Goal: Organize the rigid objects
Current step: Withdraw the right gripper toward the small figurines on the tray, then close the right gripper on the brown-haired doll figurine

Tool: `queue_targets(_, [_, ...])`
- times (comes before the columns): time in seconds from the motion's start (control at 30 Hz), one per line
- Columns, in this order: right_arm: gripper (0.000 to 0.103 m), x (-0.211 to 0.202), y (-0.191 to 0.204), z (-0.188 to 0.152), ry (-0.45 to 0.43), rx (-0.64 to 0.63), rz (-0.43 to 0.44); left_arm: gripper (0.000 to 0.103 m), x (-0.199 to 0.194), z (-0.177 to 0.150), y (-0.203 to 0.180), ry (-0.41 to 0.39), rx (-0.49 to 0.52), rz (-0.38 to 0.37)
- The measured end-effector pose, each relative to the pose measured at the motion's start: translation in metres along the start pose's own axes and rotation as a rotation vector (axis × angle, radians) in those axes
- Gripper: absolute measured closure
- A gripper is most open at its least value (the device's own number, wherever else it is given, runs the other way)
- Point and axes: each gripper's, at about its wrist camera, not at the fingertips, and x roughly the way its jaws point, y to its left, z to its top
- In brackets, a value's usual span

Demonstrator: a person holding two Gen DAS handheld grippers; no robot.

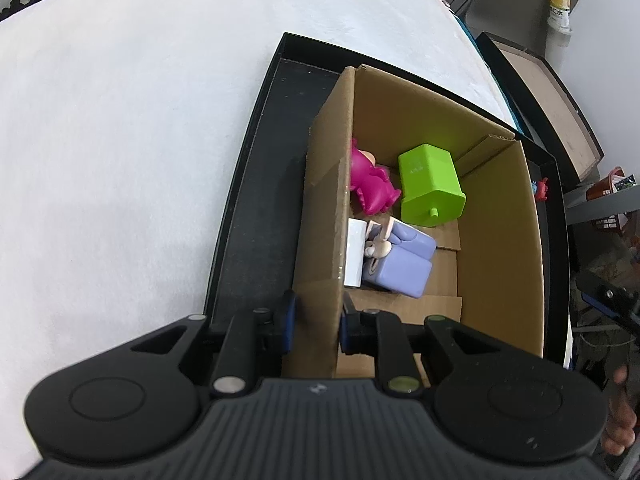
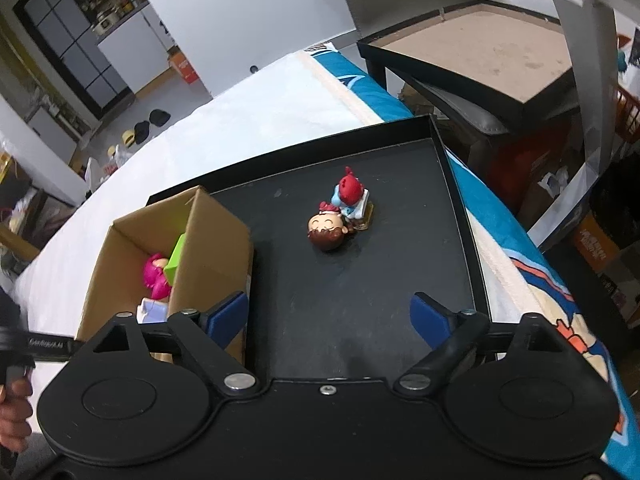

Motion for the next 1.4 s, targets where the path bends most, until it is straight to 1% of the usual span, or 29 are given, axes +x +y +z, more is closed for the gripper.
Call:
queue_targets(0.13, [0.008, 0.01, -0.008, 0.0, -0.006, 0.04, 0.006, 0.083, 0.001, 0.001, -0.002, 0.0, 0.011, 0.003])
queue_targets(0.2, [0.007, 0.014, -0.008, 0.001, -0.024, 0.043, 0.013, 0.083, 0.001, 0.001, -0.003, 0.0, 0.01, 0.003])
queue_targets(0.3, [0.007, 0.02, -0.005, 0.003, -0.043, 0.032, 0.011, 0.083, 0.001, 0.002, -0.003, -0.001, 0.016, -0.001])
queue_targets(0.67, [0.009, 0.04, 0.005, 0.004, -0.047, -0.034, -0.014, 0.083, 0.003, 0.001, 0.0, -0.005, 0.036, -0.017])
queue_targets(0.77, [0.017, 0.046, 0.004, 0.007, -0.043, -0.033, -0.011, 0.083, 0.004, 0.0, -0.001, -0.006, 0.039, -0.014])
queue_targets(0.8, [0.022, 0.048, 0.004, 0.008, -0.043, -0.029, -0.009, 0.083, 0.004, 0.0, -0.001, -0.006, 0.039, -0.013])
queue_targets(0.87, [0.036, 0.052, 0.003, 0.01, -0.044, -0.027, -0.015, 0.083, 0.004, 0.0, -0.001, -0.008, 0.04, -0.013])
queue_targets(0.9, [0.04, 0.054, 0.002, 0.01, -0.044, -0.025, -0.019, 0.083, 0.004, -0.001, -0.001, -0.008, 0.04, -0.014])
queue_targets(0.97, [0.06, 0.058, 0.0, 0.012, -0.04, -0.015, -0.024, 0.083, 0.003, 0.0, 0.0, -0.008, 0.04, -0.015])
queue_targets(1.03, [0.068, 0.064, -0.002, 0.015, -0.031, -0.006, -0.029, 0.083, 0.003, 0.0, 0.0, -0.007, 0.04, -0.016])
queue_targets(1.2, [0.07, 0.075, 0.002, 0.02, -0.035, -0.024, -0.049, 0.083, 0.004, 0.001, 0.0, -0.004, 0.042, -0.016])
queue_targets(1.4, [0.077, 0.082, 0.003, 0.023, -0.034, -0.025, -0.047, 0.083, 0.004, 0.001, 0.0, -0.005, 0.043, -0.023])
